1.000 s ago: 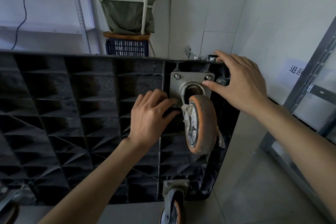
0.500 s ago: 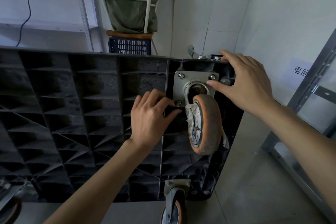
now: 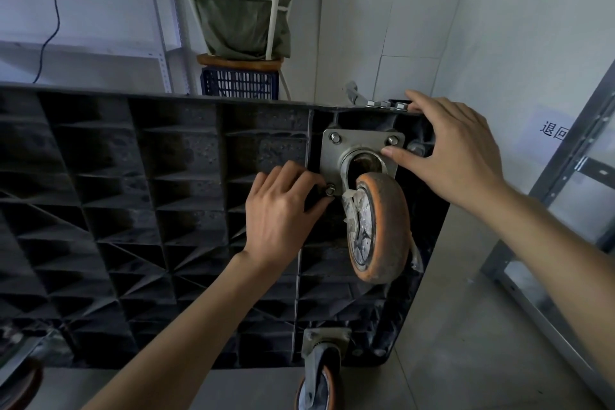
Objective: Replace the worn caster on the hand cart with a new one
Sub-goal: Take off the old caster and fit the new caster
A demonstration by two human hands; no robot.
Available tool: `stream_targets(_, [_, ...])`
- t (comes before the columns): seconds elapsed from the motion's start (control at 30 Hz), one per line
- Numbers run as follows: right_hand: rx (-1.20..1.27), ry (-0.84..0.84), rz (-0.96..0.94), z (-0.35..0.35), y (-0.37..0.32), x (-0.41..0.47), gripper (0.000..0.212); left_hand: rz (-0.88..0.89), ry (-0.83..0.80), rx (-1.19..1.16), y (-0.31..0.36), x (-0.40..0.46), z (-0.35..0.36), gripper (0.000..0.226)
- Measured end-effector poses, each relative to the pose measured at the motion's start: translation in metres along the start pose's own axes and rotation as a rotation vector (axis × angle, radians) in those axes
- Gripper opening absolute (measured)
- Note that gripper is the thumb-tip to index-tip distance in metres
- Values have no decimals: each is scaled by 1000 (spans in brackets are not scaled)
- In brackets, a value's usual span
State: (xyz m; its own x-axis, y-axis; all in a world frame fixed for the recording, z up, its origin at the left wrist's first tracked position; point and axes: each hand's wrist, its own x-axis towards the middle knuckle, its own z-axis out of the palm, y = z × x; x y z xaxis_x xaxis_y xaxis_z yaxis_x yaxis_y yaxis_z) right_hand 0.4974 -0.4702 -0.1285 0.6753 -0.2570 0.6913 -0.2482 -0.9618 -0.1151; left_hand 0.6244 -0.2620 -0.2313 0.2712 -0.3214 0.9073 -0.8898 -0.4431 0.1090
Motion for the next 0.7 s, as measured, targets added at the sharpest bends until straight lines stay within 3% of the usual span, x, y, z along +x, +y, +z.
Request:
stream_targets(0.2, [16,5,0,0,1,0,85,62,-12,-39,-2,0,1,15])
stream_targets(0.47, [10,5,1,0,0,0,85,-46,18,-47,8,0,5,22])
stream_targets(0.7, [10,14,0,1,0,0,84,-2,-16,-45,4,-5,2,23])
